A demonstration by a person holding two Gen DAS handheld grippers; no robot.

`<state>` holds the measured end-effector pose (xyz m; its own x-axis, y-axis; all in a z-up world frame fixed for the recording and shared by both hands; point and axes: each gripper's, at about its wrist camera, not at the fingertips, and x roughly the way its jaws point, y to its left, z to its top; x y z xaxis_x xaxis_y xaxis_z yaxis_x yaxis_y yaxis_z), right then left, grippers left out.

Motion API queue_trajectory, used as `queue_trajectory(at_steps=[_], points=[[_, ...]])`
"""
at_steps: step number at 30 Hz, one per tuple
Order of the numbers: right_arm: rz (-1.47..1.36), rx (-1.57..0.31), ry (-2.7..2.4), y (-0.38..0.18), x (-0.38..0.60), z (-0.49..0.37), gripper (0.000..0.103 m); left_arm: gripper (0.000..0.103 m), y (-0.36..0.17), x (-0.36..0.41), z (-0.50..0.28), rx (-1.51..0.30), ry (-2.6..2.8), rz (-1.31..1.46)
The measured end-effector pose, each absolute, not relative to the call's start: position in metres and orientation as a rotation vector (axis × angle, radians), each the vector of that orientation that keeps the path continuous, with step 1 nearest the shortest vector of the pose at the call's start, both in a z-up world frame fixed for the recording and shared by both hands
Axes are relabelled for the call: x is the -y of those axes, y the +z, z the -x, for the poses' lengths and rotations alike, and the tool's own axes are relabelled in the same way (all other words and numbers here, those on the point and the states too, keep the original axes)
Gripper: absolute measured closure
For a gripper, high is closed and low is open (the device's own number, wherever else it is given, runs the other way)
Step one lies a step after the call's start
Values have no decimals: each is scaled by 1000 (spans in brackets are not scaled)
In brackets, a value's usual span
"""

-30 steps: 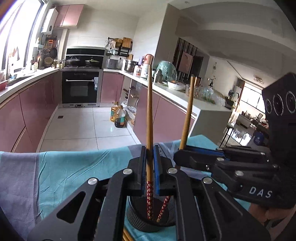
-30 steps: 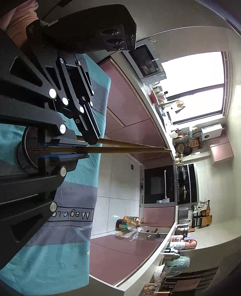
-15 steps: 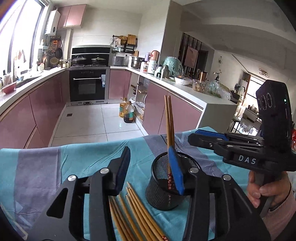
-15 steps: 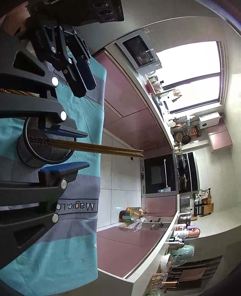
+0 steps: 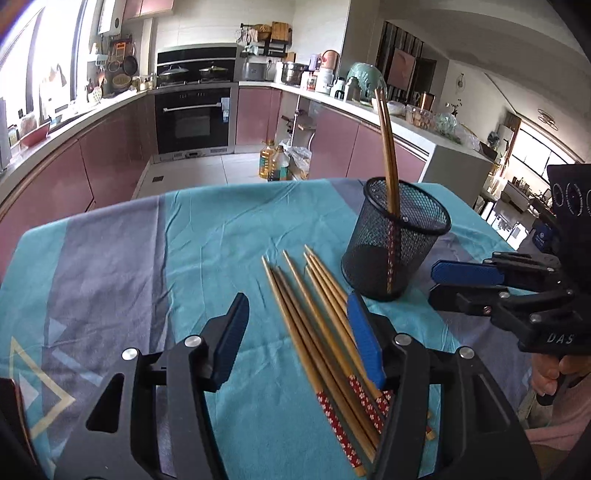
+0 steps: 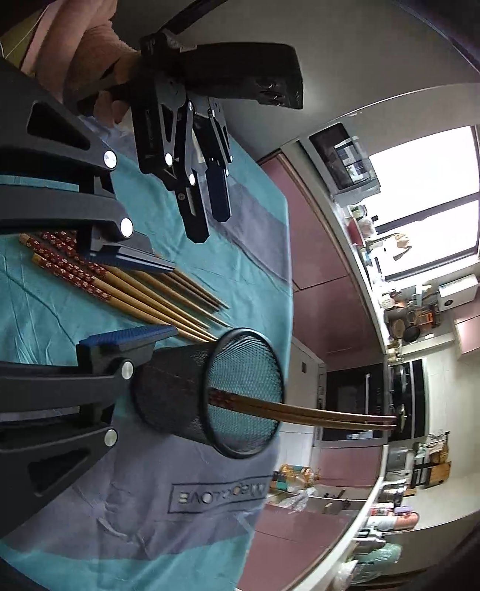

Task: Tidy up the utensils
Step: 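Open both tools and move them back to the chopstick pile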

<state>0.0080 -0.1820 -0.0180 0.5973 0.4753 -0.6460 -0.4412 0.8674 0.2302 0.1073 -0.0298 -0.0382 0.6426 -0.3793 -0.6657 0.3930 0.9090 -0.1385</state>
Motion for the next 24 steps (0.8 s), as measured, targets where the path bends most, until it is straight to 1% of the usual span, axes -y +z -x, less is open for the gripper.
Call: queue_trajectory(at_steps=[6, 12, 15, 23, 24], points=[[-43, -847, 490, -51, 170, -17, 76, 48, -64, 30, -100, -811, -444, -23], [-54, -871, 449, -65, 167, -21, 76, 48, -82, 39, -98, -853, -441, -41], [-48, -881, 435, -68, 164, -23, 77, 50, -88, 39, -98, -868, -440, -41], [-24, -889, 415, -73, 156, -30, 81, 62, -98, 43, -102, -909, -442, -57], [-18, -888, 414, -73, 155, -30, 81, 65, -99, 43, -103, -916, -443, -59]])
